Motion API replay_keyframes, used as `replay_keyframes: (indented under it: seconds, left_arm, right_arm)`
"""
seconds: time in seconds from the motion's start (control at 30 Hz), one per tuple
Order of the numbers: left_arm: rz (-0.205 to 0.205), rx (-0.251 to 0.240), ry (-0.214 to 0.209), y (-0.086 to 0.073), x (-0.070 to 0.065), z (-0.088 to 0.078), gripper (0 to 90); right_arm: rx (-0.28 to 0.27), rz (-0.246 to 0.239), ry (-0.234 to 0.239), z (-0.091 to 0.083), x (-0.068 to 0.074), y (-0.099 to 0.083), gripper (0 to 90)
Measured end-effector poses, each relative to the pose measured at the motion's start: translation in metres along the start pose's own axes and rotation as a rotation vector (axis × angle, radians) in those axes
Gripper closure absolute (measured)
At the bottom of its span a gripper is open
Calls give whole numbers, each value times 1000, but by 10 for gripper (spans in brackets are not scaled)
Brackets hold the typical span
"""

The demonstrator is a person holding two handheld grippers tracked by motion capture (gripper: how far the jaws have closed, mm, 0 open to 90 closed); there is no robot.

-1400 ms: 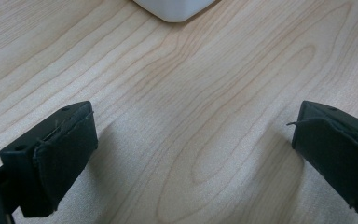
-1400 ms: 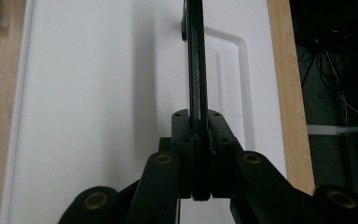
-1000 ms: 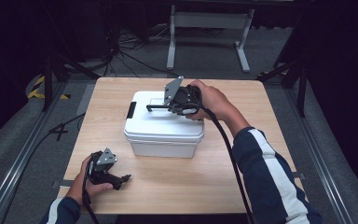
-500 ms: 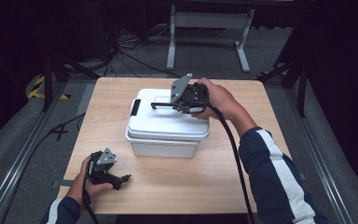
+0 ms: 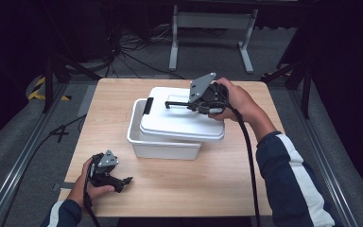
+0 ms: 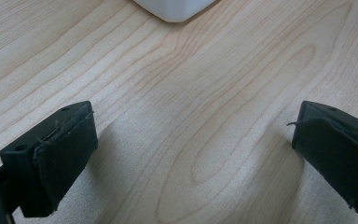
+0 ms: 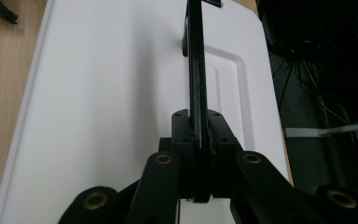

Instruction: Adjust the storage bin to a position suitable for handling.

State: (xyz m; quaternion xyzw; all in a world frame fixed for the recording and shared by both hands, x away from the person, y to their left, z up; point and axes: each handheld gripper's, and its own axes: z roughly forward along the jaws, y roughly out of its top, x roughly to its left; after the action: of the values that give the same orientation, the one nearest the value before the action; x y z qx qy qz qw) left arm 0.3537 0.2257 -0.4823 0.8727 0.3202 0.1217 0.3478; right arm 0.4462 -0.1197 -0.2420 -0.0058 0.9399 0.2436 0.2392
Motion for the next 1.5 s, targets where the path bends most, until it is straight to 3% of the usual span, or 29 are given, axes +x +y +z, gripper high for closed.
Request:
replay_keyframes:
  seconds: [0.4,0.8,0.9,1.5]
  left_arm:
    - [-2,1,-1,0,0,0,5]
    - [-3,0,0,0,0,0,6]
    - [-8,0,-1,0,-1,0,5]
    - [-11,2,1,-1,-1,0,5]
  right_arm:
    - [-27,32,-18,-20,1,-25,843]
    - [3,101,-64,-45,-1,-73,843]
    - [-6,101,-67,-51,-2,-82,842]
    - [-20,208,-116,-76,1,-141,843]
